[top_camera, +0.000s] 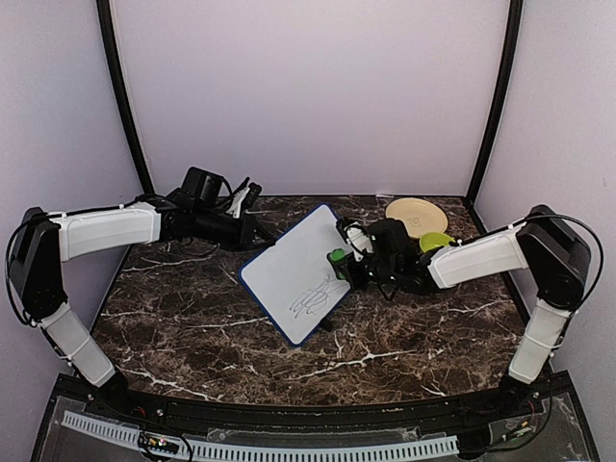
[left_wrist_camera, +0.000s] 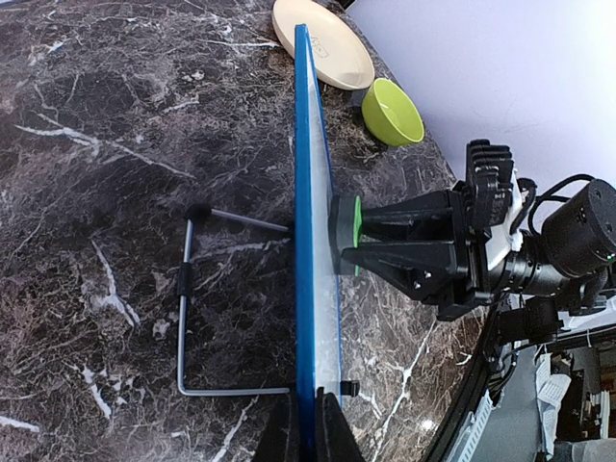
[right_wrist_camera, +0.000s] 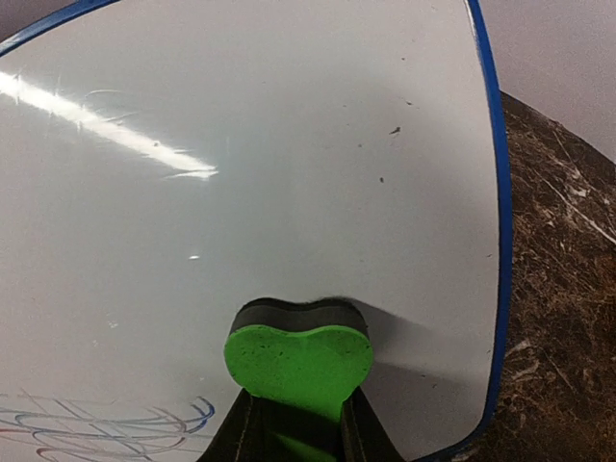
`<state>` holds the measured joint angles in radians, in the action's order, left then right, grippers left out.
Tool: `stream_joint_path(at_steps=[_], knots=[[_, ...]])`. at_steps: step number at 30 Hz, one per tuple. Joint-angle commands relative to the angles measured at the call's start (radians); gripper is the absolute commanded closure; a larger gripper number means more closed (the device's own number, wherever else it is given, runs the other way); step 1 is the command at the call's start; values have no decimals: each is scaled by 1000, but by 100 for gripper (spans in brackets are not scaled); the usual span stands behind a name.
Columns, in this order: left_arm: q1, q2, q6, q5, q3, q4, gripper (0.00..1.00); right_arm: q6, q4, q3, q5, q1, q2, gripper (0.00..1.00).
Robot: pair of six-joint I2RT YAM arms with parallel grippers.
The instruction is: Erase the whiteboard
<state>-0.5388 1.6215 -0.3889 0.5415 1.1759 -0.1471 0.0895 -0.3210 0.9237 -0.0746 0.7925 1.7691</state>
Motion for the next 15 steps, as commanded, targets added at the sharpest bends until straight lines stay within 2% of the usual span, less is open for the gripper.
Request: stream_joint_path(at_steps=[1,5,15], knots=[[-20,-12,4,49,21,12,100,8,27,3,-8,-24,36,99],[-20,-13,2,49,22,14,100,13,-8,-4,43,-10,34,99],[-20,-10,1,43,19,17,100,-3,-83,-14,52,146,36,99]])
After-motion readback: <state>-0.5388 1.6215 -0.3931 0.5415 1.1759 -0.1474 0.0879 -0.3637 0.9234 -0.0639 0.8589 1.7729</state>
